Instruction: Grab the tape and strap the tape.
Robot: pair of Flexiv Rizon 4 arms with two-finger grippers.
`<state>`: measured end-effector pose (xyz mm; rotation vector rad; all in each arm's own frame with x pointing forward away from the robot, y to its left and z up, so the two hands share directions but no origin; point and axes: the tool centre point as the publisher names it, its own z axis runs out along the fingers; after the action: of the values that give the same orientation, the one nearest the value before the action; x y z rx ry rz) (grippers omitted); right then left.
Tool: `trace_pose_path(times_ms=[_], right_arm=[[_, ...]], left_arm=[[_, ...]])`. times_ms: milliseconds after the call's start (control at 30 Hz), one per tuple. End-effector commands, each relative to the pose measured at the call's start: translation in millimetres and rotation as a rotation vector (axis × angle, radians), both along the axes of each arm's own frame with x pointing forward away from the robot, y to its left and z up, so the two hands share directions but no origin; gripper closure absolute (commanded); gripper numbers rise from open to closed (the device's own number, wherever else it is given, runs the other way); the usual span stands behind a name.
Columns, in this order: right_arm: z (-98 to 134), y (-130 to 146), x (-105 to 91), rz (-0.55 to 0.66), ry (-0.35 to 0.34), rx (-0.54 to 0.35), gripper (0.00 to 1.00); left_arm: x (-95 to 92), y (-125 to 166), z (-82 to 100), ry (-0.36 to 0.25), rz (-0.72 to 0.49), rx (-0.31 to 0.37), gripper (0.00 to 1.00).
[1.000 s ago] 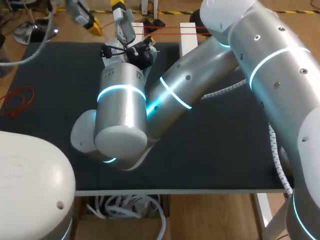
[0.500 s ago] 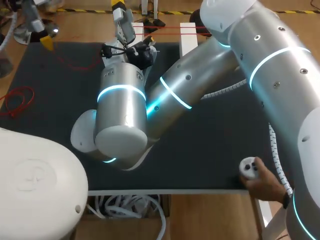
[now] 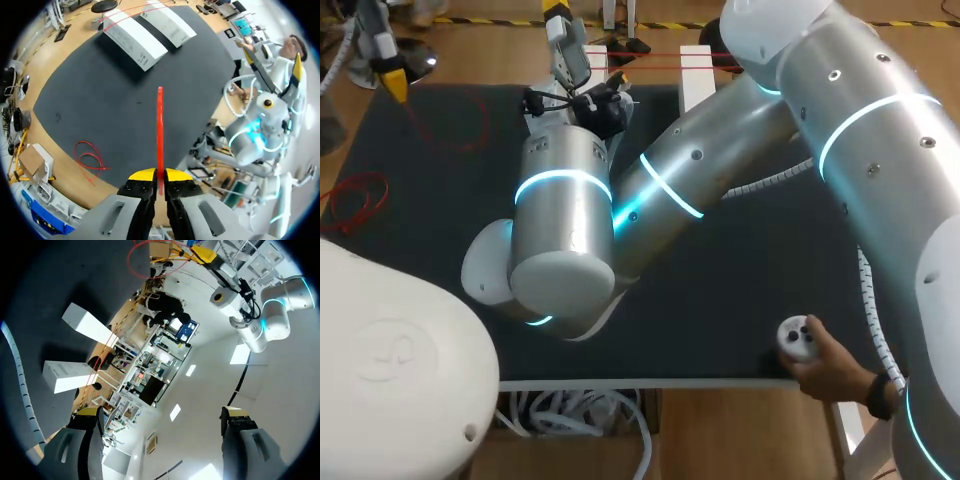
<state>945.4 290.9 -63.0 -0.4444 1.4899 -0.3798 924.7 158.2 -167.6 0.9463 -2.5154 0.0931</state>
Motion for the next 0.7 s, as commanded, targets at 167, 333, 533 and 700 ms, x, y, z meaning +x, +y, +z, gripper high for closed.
trace_pose_path(times_ms=[167, 333, 533, 700], right_arm=[[3.0, -1.0, -0.3, 0.003, 0.006, -0.004, 0.00], [3.0, -1.0, -0.3, 0.003, 0.006, -0.004, 0.00], [3.0, -1.0, -0.3, 0.003, 0.006, -0.004, 0.00], [3.0, -1.0, -0.3, 0.003, 0.006, -0.004, 0.00]], left_arm=[[9.1, 0.5, 0.3, 0.090, -0.020, 0.000, 0.00], [9.1, 0.5, 0.3, 0.090, -0.020, 0.000, 0.00], [9.1, 0.5, 0.3, 0.090, -0.020, 0.000, 0.00], [9.1, 0.5, 0.3, 0.090, -0.020, 0.000, 0.00]])
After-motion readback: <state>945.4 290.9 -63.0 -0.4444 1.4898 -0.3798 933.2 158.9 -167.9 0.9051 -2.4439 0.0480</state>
